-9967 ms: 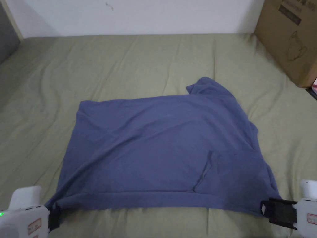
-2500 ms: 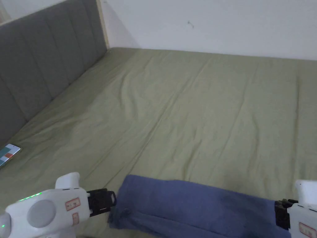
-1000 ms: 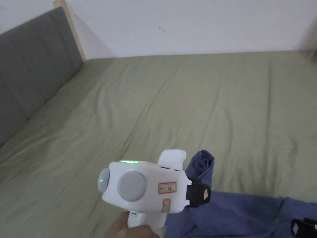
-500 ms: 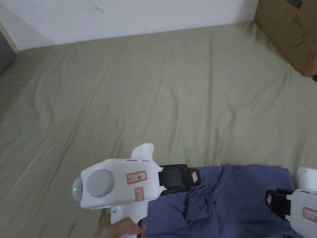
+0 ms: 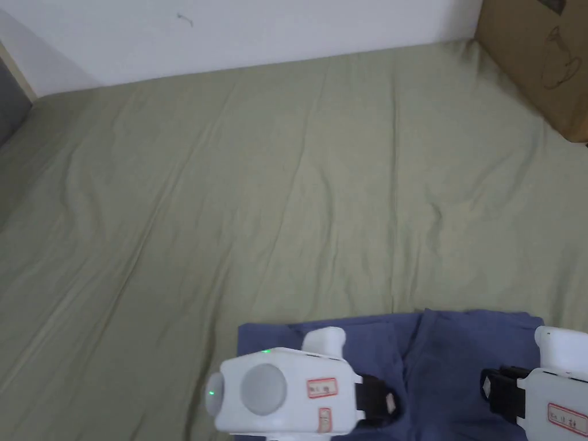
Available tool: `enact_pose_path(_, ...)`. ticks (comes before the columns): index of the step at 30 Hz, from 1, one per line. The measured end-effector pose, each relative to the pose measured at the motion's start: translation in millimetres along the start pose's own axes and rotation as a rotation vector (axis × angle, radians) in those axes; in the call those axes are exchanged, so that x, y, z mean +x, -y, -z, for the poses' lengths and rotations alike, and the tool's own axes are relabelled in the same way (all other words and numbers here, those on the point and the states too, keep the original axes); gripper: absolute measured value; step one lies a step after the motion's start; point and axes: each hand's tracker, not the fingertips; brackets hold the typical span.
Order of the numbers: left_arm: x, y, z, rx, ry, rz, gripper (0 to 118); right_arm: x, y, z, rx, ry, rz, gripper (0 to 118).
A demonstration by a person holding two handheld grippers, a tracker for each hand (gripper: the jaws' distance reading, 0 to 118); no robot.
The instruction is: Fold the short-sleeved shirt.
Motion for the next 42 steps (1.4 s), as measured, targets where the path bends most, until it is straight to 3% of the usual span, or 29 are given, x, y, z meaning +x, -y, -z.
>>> enact_pose_path(5,0.0,7.6,8.1,-0.040,-0.013,0.036,4,-1.8,1.1,-2.6,-0.012,0.010,0.009,0)
enact_pose_path(9,-15.4,4.1,-34.2,0.058,0.083,-0.026,4,-8.6,-0.6,-9.5,-0.004,0.024,-0.021,0)
enact_pose_path(13,-47.0,3.4,-94.3,0.179,0.035,-0.031,4,-20.8,-3.3,-10.7,-0.004,0.024,-0.044,0)
enact_pose_path(17,-101.0,17.4,-139.6,0.244,0.024,-0.141,5,-39.9,-6.1,-6.3,-0.009,0.009,-0.083,0)
enact_pose_path(19,-125.5,26.9,-152.1,0.257,-0.046,-0.217,21,-52.0,-7.8,-3.6,-0.012,0.004,-0.108,0)
enact_pose_path(20,-135.5,30.9,-156.0,0.265,-0.064,-0.240,40,-57.4,-8.2,-2.3,-0.014,-0.002,-0.116,0)
enact_pose_path(21,-145.1,34.2,-157.2,0.267,-0.065,-0.268,76,-62.9,-8.4,-0.9,-0.017,-0.010,-0.124,0)
enact_pose_path(22,-152.4,35.9,-155.0,0.254,-0.036,-0.271,98,-68.5,-8.4,0.9,-0.019,-0.017,-0.132,0)
enact_pose_path(23,-159.9,37.3,-151.5,0.252,0.011,-0.299,112,-73.5,-8.2,2.9,-0.025,-0.023,-0.140,0)
enact_pose_path(24,-169.5,38.3,-144.6,0.264,0.089,-0.334,118,-79.1,-7.7,5.4,-0.032,-0.027,-0.152,0)
enact_pose_path(28,-191.0,33.8,-114.0,0.244,0.249,-0.457,118,-93.9,-4.7,11.1,-0.065,-0.060,-0.176,0)
enact_pose_path(33,-193.5,8.4,-78.3,0.219,0.421,-0.425,118,-100.5,-1.9,17.4,-0.091,-0.059,-0.177,0)
enact_pose_path(35,-188.2,-5.9,-68.1,0.204,0.460,-0.488,118,-102.2,-0.3,20.7,-0.104,-0.048,-0.185,0)
enact_pose_path(36,-184.8,-12.6,-63.9,0.199,0.486,-0.489,104,-102.0,0.4,21.9,-0.112,-0.046,-0.185,0)
enact_pose_path(38,-180.6,-21.9,-57.9,0.151,0.407,-0.376,10,-102.6,1.6,22.0,-0.118,-0.043,-0.182,0)
enact_pose_path(40,-179.7,-24.7,-48.6,0.087,0.135,-0.367,9,-104.6,2.3,21.4,-0.122,-0.039,-0.188,0)
enact_pose_path(42,-192.6,-18.7,-52.6,0.100,0.313,-0.419,9,-106.8,1.6,21.6,-0.127,-0.026,-0.192,0)
